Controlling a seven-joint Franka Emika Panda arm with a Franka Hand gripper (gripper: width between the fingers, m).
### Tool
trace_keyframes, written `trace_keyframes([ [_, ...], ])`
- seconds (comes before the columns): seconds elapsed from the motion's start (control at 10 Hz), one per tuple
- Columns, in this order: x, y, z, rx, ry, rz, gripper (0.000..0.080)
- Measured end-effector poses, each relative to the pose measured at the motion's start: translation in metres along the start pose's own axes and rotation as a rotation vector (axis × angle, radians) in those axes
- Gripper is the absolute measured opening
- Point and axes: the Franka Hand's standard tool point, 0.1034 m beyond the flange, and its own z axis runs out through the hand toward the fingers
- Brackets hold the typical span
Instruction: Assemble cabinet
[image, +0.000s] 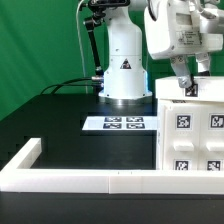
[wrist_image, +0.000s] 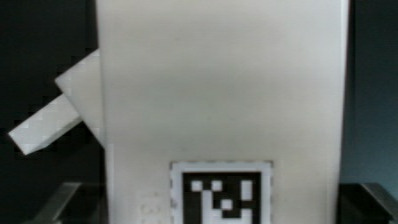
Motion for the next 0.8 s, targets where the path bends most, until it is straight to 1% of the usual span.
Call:
trace_keyframes([
  [0.1, 0.000, 0.000, 0.001, -0.001, 0.001, -0.004, 0.0560],
  [0.2, 0.000, 0.000, 0.000, -0.001, 0.001, -0.004, 0.0752],
  [0.3, -0.003, 0.000, -0.004, 0.004, -0.007, -0.033, 0.0752],
  [0.4, -0.007, -0.001, -0.009, 0.011, -0.018, -0.048, 0.0790],
  [0.6, -0.014, -0.003, -0.019, 0.024, -0.036, -0.063, 0.0798],
  [0.7, -0.018, -0.005, -0.023, 0.035, -0.045, -0.059, 0.0798],
  [0.8, -0.019, -0.005, -0.024, 0.038, -0.049, -0.057, 0.0797],
])
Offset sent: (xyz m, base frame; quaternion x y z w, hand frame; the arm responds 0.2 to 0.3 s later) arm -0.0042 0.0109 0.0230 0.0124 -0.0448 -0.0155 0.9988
